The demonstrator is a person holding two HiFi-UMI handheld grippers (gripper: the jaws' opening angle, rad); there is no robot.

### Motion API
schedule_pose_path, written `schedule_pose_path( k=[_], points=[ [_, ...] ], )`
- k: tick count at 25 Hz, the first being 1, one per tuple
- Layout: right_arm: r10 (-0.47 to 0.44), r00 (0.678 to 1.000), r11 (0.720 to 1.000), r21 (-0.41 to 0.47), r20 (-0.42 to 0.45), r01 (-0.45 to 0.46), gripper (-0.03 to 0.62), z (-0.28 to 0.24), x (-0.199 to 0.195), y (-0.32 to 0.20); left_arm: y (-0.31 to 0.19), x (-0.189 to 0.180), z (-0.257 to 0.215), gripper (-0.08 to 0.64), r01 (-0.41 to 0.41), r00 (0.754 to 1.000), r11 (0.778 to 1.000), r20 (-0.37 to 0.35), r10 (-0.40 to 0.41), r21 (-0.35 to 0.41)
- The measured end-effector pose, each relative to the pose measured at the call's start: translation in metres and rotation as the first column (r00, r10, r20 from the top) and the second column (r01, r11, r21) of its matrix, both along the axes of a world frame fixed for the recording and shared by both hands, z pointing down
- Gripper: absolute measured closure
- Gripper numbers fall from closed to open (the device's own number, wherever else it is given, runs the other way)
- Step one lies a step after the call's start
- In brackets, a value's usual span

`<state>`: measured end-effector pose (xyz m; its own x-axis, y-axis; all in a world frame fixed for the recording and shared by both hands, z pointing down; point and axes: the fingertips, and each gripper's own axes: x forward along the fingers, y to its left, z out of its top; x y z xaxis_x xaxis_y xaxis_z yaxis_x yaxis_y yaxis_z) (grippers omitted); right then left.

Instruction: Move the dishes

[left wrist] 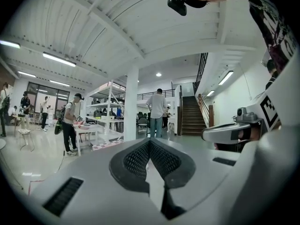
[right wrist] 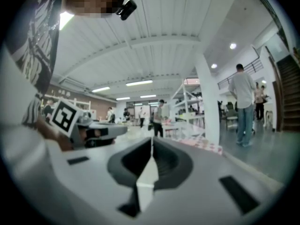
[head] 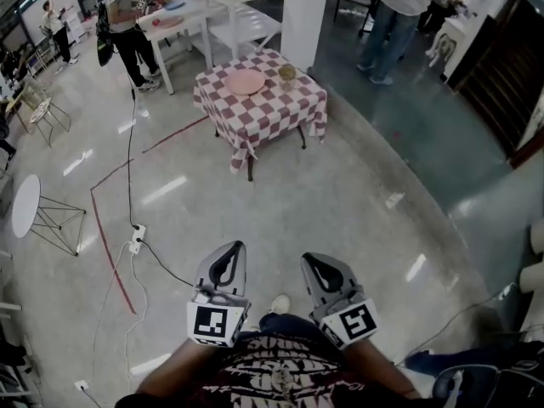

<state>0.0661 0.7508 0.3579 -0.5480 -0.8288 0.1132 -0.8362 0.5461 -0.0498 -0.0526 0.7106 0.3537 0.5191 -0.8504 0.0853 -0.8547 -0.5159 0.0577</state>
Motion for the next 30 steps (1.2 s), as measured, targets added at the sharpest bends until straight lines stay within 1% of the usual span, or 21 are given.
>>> schedule_pose_path(
  k=[3, 5, 7, 11, 14, 18, 21, 24, 30],
  points=[
    [-0.029, 1.000, 0.999, 0.018, -0.008, 0.029, 0.557, -0.008, 0.005, -0.016, -0.021, 0.002, -0.009, 0.531, 0.032, 0.999, 0.999, 0.004, -0.032, 0.019],
    [-0.043, 0.999, 0.999, 0.019, -0.020, 0.043, 0.557, -0.010, 0.011, -0.024, -0.032, 0.008, -0.012, 0.531, 0.039, 0.999, 0.999, 0.003, -0.039, 0.033],
    [-0.047, 0.999, 0.999, 0.015, -0.022, 0.048, 0.557, -0.010, 0.019, -0.032, -0.038, 0.019, -0.012, 0.531, 0.030, 1.000, 0.999, -0.008, -0.030, 0.037],
    [-0.040, 0.999, 0.999, 0.020, -0.009, 0.040, 0.557, -0.010, 0.034, -0.041, -0.042, 0.036, -0.014, 0.531, 0.002, 1.000, 0.999, 0.000, -0.002, 0.051],
    [-0.029, 1.000, 0.999, 0.037, 0.006, 0.029, 0.557, -0.016, 0.043, -0.047, -0.050, 0.037, -0.019, 0.531, 0.023, 1.000, 0.998, -0.002, -0.023, 0.058],
    [-0.022, 1.000, 0.999, 0.040, 0.004, 0.022, 0.557, -0.019, 0.050, -0.047, -0.054, 0.040, -0.022, 0.531, 0.039, 0.999, 0.998, -0.026, -0.038, 0.043],
    [-0.006, 1.000, 1.000, 0.020, 0.013, 0.006, 0.557, -0.016, 0.053, -0.051, -0.056, 0.040, -0.021, 0.531, 0.040, 0.999, 0.999, -0.014, -0.040, 0.037],
    [0.005, 0.999, 1.000, -0.011, 0.036, -0.004, 0.557, -0.010, 0.055, -0.058, -0.059, 0.033, -0.015, 0.531, 0.058, 0.998, 0.998, -0.003, -0.058, 0.026],
    [-0.014, 0.999, 0.999, -0.049, 0.052, 0.017, 0.557, 0.002, 0.045, -0.067, -0.062, 0.019, -0.004, 0.531, 0.083, 0.996, 0.996, 0.006, -0.083, -0.010]
  ],
)
